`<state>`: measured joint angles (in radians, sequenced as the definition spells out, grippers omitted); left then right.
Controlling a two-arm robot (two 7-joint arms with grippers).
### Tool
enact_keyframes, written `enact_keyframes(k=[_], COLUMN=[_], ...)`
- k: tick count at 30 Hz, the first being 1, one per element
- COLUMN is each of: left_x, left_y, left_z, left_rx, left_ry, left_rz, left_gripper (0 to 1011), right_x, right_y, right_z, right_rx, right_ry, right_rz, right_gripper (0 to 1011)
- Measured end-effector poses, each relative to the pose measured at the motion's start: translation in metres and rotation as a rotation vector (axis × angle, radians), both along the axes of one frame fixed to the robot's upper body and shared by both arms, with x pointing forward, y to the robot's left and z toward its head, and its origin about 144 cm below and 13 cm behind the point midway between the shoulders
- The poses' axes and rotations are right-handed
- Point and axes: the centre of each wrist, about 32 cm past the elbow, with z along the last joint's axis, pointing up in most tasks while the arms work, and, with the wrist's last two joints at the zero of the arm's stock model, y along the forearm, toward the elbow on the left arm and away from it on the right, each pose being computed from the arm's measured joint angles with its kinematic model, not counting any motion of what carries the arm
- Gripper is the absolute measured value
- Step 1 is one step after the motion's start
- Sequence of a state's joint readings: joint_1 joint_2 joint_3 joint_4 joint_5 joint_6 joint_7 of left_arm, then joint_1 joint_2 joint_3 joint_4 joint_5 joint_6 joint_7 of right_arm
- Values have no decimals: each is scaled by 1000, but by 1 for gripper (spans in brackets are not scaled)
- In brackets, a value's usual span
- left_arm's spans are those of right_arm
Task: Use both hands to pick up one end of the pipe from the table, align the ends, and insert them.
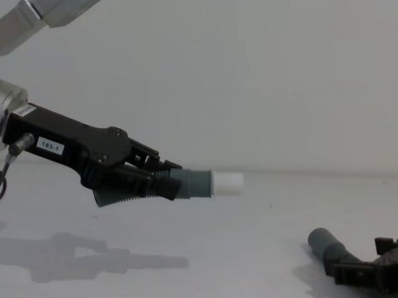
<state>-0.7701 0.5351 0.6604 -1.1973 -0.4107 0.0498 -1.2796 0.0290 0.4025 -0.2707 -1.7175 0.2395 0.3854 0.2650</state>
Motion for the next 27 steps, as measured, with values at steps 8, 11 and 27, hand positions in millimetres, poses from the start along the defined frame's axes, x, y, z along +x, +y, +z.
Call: enact_keyframes(k=[8, 11, 27], left_x=[0, 0, 0], left_y=[0, 0, 0], left_z=[0, 0, 0], left_rx=[0, 0, 0], left_ry=[0, 0, 0], left_rz=[0, 0, 0], left_gripper=[322, 322, 322], right_x=[3, 3, 8], right_y=[-1, -2, -3], right_z=[0, 0, -1], right_rx=[6, 12, 24], right_ry=[27, 38, 70], right_rz=[-11, -15, -27], right_gripper=[1000, 1000, 825])
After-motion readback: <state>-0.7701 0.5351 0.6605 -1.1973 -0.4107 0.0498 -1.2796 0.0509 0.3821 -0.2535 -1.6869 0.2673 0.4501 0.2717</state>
